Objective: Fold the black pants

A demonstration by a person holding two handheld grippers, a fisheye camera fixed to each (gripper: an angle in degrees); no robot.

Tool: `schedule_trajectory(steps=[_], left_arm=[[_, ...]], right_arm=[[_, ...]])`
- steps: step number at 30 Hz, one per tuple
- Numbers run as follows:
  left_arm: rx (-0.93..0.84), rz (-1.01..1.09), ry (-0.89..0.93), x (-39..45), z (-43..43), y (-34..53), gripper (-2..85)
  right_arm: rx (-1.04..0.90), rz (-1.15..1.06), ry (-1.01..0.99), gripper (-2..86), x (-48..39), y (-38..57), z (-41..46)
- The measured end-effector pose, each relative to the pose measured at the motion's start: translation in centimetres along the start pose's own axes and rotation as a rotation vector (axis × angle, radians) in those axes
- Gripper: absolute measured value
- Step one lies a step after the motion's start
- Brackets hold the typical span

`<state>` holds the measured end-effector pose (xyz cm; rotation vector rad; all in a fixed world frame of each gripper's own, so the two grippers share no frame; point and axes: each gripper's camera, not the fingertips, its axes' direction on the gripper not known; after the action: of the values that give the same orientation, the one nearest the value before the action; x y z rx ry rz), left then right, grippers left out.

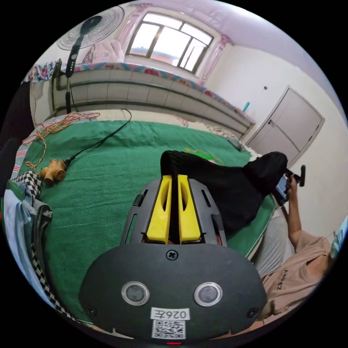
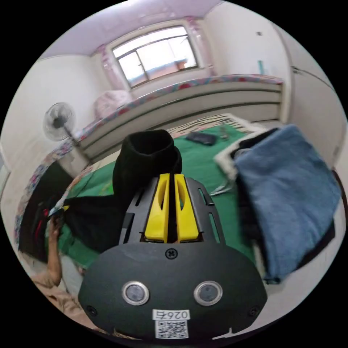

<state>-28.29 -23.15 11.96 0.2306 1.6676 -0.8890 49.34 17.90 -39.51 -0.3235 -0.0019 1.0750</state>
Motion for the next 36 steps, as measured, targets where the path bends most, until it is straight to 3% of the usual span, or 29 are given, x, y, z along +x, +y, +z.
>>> schedule_trajectory(steps=[3, 6, 11, 18, 23, 26, 28, 30, 34, 36], left_arm=[[-0.024, -0.054, 0.083, -1.7, -0.4, 0.9, 3.3], [-0.002, -0.092, 0.084, -2.7, -1.1, 1.5, 8.7], [0.174, -0.035, 0.001, -0.7, -4.1, 2.0, 14.3], [-0.127, -0.004, -0.107, 1.4, 2.1, 0.7, 18.0], [-0.254, 0.008, -0.261, 2.3, 3.7, 0.2, 14.1], [-0.339, 0.046, -0.309, 2.9, 3.6, -0.3, 11.6], [-0.369, 0.048, -0.287, 3.0, 2.8, -0.8, 9.9], [-0.307, 0.048, -0.198, 3.3, 0.4, -0.9, 4.9], [-0.149, 0.075, -0.005, 3.2, -4.9, 0.0, 0.7], [0.0, 0.119, 0.174, 2.6, -9.3, 1.6, -0.4]], right_arm=[[-0.035, 0.174, 0.214, 2.1, 8.0, -1.5, -0.5], [-0.031, 0.228, 0.143, 6.0, 12.0, -0.8, -1.9], [0.062, 0.081, 0.128, 5.3, 10.7, 1.2, -3.6], [0.058, -0.034, 0.216, 9.3, 8.1, 1.6, -2.4], [0.145, -0.037, 0.308, 14.9, 8.7, 2.7, -5.1], [0.1, -0.093, 0.463, 13.3, 9.2, 1.7, -4.8], [-0.088, -0.097, 0.49, 3.1, 11.2, -0.2, -3.4], [-0.108, -0.039, 0.424, 0.8, 12.9, -1.0, -4.9], [0.18, 0.072, 0.104, -0.1, 16.5, 0.1, -14.6], [0.266, 0.077, -0.007, -0.2, 18.0, 1.6, -18.6]])
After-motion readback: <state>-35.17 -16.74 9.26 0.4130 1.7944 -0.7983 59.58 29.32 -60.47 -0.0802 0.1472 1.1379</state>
